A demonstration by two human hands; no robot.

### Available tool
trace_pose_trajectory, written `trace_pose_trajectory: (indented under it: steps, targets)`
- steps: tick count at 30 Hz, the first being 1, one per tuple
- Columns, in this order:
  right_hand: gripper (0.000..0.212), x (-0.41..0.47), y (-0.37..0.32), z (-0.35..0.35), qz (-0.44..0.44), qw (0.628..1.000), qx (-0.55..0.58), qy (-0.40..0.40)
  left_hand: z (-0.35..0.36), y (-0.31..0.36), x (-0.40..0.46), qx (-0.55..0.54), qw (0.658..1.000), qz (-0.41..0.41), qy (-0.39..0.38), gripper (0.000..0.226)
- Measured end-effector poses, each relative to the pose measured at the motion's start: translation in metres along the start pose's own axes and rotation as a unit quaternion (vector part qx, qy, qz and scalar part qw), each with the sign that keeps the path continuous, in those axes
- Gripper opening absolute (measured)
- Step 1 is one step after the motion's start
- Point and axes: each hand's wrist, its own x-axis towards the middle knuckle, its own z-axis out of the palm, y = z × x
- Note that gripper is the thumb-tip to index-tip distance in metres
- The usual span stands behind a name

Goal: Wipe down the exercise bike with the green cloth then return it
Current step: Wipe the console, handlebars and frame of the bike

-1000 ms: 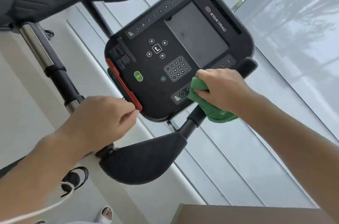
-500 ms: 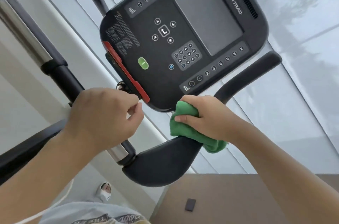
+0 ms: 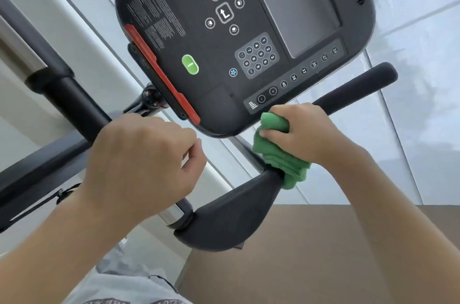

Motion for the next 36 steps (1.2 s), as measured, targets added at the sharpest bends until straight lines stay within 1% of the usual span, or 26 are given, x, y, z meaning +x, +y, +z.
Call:
trace_pose_trajectory:
  steps: [2,4,6,8,11,12,15,17,18,19,21,24,25,26,27,28,29,32,34,36]
  targets:
    - [0.034,-0.01,-0.013,0.007,-0.016,0.999,0.029,-0.037,0.0,0.001,0.0,-0.002,1.0,0.004,-0.003,0.039]
    - [0.037,-0.024,-0.028,0.012,-0.017,0.995,0.081,-0.049,-0.001,0.001,0.001,0.0,1.0,0.004,-0.001,0.04]
    - [0.034,-0.038,-0.04,0.013,-0.002,0.989,0.141,-0.043,-0.002,0.001,0.001,0.004,1.0,0.003,-0.004,0.04]
    - [0.03,-0.051,-0.048,0.01,0.009,0.984,0.176,-0.026,-0.002,0.001,0.0,0.007,1.0,0.002,-0.006,0.04]
    - [0.021,-0.069,-0.063,0.008,-0.016,0.978,0.21,0.001,-0.003,0.002,0.002,0.008,1.0,0.0,0.004,0.04]
    - [0.024,-0.076,-0.069,0.012,-0.031,0.976,0.214,0.006,-0.003,0.003,0.002,0.005,1.0,0.0,0.009,0.04]
    - [0.043,-0.098,-0.08,0.033,-0.114,0.976,0.181,0.046,-0.001,0.003,0.002,-0.008,1.0,0.008,0.015,0.041]
    - [0.053,-0.101,-0.062,0.038,-0.181,0.97,0.15,0.059,0.001,0.002,0.002,-0.016,1.0,0.013,0.019,0.041]
    - [0.057,-0.096,-0.046,0.035,-0.199,0.97,0.128,0.056,0.001,0.002,0.002,-0.018,1.0,0.014,0.021,0.041]
    - [0.056,-0.089,-0.03,0.03,-0.202,0.972,0.101,0.061,0.001,0.002,0.001,-0.018,0.999,0.015,0.022,0.041]
    - [0.047,-0.067,-0.004,0.015,-0.199,0.977,0.034,0.073,0.001,0.001,0.001,-0.012,1.0,0.014,0.021,0.04]
    - [0.039,-0.034,0.015,-0.003,-0.218,0.97,-0.091,0.053,-0.001,0.001,0.0,0.002,1.0,0.004,0.02,0.04]
    - [0.037,-0.023,0.022,-0.011,-0.2,0.97,-0.12,0.065,-0.001,0.001,0.0,0.004,1.0,0.003,0.021,0.04]
    - [0.036,-0.014,0.029,-0.02,-0.164,0.975,-0.125,0.089,-0.001,0.001,0.0,0.003,1.0,0.004,0.019,0.04]
    - [0.037,-0.007,0.034,-0.029,-0.119,0.981,-0.107,0.108,-0.001,0.001,0.0,0.0,1.0,0.005,0.017,0.041]
    - [0.037,-0.004,0.035,-0.032,-0.085,0.987,-0.075,0.11,0.0,0.001,0.0,-0.002,1.0,0.007,0.016,0.041]
    - [0.037,-0.003,0.029,-0.032,-0.069,0.992,-0.049,0.093,0.0,0.001,0.0,-0.002,1.0,0.007,0.016,0.041]
    - [0.028,-0.014,-0.011,-0.013,-0.081,0.995,-0.038,-0.033,0.0,0.001,-0.001,-0.002,1.0,-0.002,0.022,0.041]
    - [0.019,-0.026,-0.035,-0.001,-0.093,0.993,-0.006,-0.072,0.0,0.001,0.001,-0.003,1.0,-0.002,0.026,0.041]
    - [0.021,-0.04,-0.057,0.005,-0.109,0.987,0.048,-0.104,-0.001,0.002,0.002,-0.006,1.0,0.003,0.023,0.04]
